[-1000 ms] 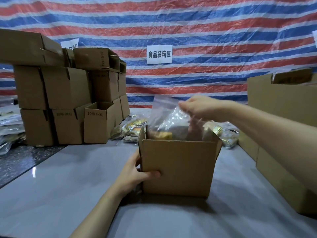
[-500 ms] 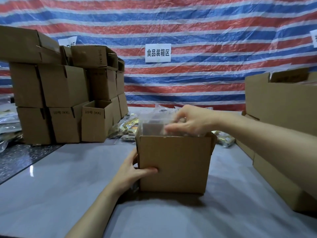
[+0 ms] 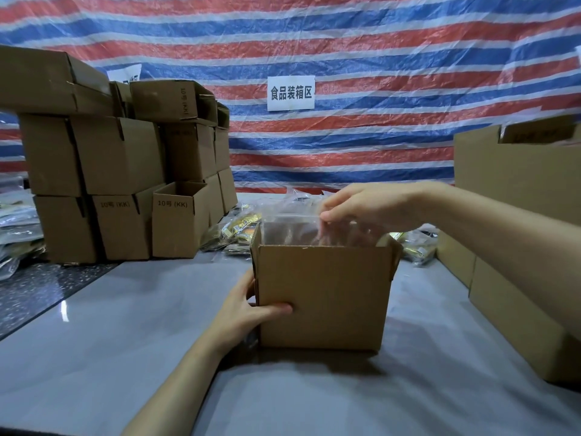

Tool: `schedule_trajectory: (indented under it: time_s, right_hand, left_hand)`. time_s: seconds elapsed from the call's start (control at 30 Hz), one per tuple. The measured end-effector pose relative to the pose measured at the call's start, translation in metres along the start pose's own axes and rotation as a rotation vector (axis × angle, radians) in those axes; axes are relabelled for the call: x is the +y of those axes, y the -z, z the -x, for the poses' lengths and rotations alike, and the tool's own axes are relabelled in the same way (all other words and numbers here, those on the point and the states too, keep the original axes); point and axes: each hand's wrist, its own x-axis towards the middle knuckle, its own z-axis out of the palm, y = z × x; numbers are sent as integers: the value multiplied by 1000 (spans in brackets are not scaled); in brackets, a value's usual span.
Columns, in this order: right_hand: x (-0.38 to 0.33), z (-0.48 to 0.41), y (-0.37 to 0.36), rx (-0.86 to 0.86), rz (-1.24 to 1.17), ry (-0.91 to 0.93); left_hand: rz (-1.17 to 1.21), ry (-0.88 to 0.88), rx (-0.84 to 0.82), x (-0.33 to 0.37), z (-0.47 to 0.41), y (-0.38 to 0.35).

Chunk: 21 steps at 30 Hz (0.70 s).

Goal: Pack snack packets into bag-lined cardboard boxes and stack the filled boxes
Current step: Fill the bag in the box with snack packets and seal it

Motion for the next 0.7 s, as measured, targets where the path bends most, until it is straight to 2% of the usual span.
schedule_trajectory:
  time_s: [0.07, 0.1, 0.2, 0.27, 0.43, 0.6, 0.67, 0.7]
  right_hand:
    - [5, 0, 2, 1, -74, -33]
    - [9, -2, -1, 46, -30, -54]
    - [15, -11, -15, 98, 300, -159]
    - [14, -17, -22, 72, 391, -183]
    - [7, -17, -20, 320, 521, -30]
    - [3, -8, -29, 591, 936, 156]
    - [0, -4, -28, 545, 791, 150]
    - [-5, -3, -28, 452, 677, 71]
  left_hand:
    - [-15, -3, -7, 0, 0, 0]
    - [-20, -4, -8, 1, 0, 0]
    - [-32, -11, -2, 2, 0, 0]
    - [-34, -11, -3, 2, 1, -1]
    - [-24, -19, -1, 3, 1, -1]
    - [-31, -22, -2, 3, 1, 0]
    - [-37, -21, 3, 3, 1, -1]
    - [-40, -22, 7, 3, 1, -1]
